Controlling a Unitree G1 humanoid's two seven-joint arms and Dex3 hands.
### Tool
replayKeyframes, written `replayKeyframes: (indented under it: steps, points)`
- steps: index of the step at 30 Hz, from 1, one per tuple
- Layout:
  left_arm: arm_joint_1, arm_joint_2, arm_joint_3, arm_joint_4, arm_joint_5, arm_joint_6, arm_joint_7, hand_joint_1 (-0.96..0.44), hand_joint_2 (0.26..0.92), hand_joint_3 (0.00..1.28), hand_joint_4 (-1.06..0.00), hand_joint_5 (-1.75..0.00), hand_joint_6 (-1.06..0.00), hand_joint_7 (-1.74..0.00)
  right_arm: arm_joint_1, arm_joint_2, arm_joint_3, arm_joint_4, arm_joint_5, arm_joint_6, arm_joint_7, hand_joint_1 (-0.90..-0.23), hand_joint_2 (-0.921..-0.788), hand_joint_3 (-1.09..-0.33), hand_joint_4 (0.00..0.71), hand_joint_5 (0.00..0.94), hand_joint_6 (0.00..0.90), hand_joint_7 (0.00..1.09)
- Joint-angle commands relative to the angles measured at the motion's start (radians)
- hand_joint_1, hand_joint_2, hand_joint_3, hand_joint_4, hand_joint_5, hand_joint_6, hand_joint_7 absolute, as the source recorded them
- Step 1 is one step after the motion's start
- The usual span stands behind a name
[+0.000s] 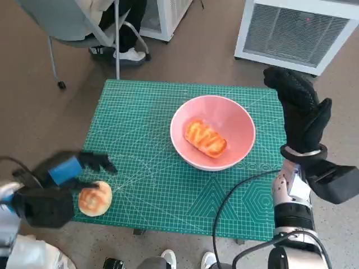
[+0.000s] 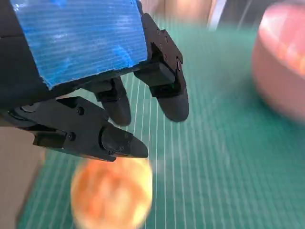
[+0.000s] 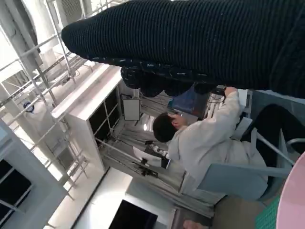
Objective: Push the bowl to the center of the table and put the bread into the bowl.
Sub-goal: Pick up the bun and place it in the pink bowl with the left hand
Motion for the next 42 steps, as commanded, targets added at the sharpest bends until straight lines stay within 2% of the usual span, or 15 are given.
replayKeyframes:
  steps: [1, 7, 10, 18, 20, 22, 23, 24, 25, 26, 28, 32, 42]
  points:
    - [-0.075, -0.007, 0.006, 0.027, 0.007, -0.034, 0.033, 0.0, 0.92, 0.06, -0.63, -1.3, -0.71, -1.01, 0.005, 0.008, 0.002, 0.018, -0.011, 0.001, -0.011, -0.615, -0.921, -0.743, 0.369, 0.001, 0.349, 0.06]
    - [-0.157, -0.014, -0.012, 0.048, 0.018, -0.039, 0.047, 0.0, 0.92, 0.04, -0.65, -1.31, -0.76, -0.92, 0.007, 0.008, 0.0, 0.016, -0.011, -0.001, -0.011, -0.614, -0.921, -0.744, 0.369, 0.0, 0.352, 0.06]
    - [-0.19, -0.017, -0.021, 0.049, 0.0, -0.019, 0.024, 0.0, 0.919, 0.03, -0.65, -1.32, -0.77, -0.9, 0.013, 0.009, 0.0, 0.007, -0.009, -0.002, -0.01, -0.613, -0.921, -0.744, 0.37, 0.0, 0.353, 0.06]
    - [-0.184, 0.004, -0.009, 0.025, -0.024, 0.006, -0.022, 0.0, 0.916, 0.04, -0.65, -1.31, -0.78, -0.9, 0.035, 0.01, 0.0, -0.017, -0.006, -0.011, -0.011, -0.616, -0.921, -0.743, 0.37, 0.0, 0.344, 0.05]
    - [-0.148, 0.024, 0.009, -0.018, -0.044, 0.053, -0.058, 0.0, 0.918, 0.04, -0.65, -1.27, -0.74, -0.99, 0.041, 0.009, -0.001, -0.023, -0.005, -0.012, -0.012, -0.617, -0.921, -0.744, 0.369, 0.0, 0.342, 0.05]
    - [-0.094, 0.061, 0.03, -0.098, -0.066, 0.158, -0.123, 0.0, 0.92, 0.15, -0.58, -1.3, -0.56, -1.21, 0.047, 0.007, -0.003, -0.029, -0.003, -0.014, -0.012, -0.618, -0.921, -0.744, 0.369, 0.0, 0.339, 0.05]
    - [-0.071, 0.079, 0.039, -0.138, -0.074, 0.213, -0.154, 0.03, 0.889, 0.15, -0.49, -1.12, -0.46, -1.1, 0.049, 0.006, -0.003, -0.032, -0.003, -0.014, -0.012, -0.619, -0.921, -0.744, 0.369, 0.0, 0.339, 0.05]
    - [-0.046, 0.11, 0.046, -0.201, -0.077, 0.307, -0.2, 0.06, 0.85, 0.13, -0.42, -0.76, -0.37, -0.82, 0.051, 0.005, -0.005, -0.034, -0.002, -0.014, -0.012, -0.619, -0.921, -0.745, 0.368, 0.0, 0.339, 0.05]
    - [-0.029, 0.131, 0.052, -0.247, -0.079, 0.374, -0.232, 0.06, 0.81, 0.1, -0.3, -0.49, -0.29, -0.55, 0.053, 0.003, -0.005, -0.036, -0.001, -0.014, -0.012, -0.619, -0.921, -0.745, 0.368, 0.0, 0.338, 0.05]
    - [-0.005, 0.154, 0.062, -0.307, -0.073, 0.442, -0.262, 0.05, 0.78, 0.07, -0.21, -0.31, -0.25, -0.36, 0.054, 0.001, -0.007, -0.037, -0.001, -0.014, -0.013, -0.619, -0.921, -0.746, 0.368, 0.0, 0.338, 0.05]
    - [0.036, 0.179, 0.086, -0.386, -0.061, 0.511, -0.293, 0.03, 0.749, 0.05, -0.12, -0.16, -0.2, -0.19, 0.055, -0.001, -0.01, -0.036, -0.001, -0.014, -0.016, -0.619, -0.921, -0.746, 0.368, 0.0, 0.338, 0.04]
    - [0.124, 0.192, 0.153, -0.479, -0.049, 0.534, -0.312, -0.06, 0.716, 0.02, -0.05, -0.04, -0.18, -0.05, 0.054, -0.003, -0.013, -0.033, -0.008, -0.017, -0.024, -0.619, -0.921, -0.748, 0.367, 0.0, 0.337, 0.04]
    - [0.291, 0.158, 0.263, -0.571, -0.036, 0.509, -0.291, -0.17, 0.705, 0.01, -0.03, 0.0, -0.18, -0.01, 0.048, -0.001, -0.009, -0.014, -0.035, -0.029, -0.053, -0.616, -0.921, -0.75, 0.368, 0.001, 0.329, 0.04]
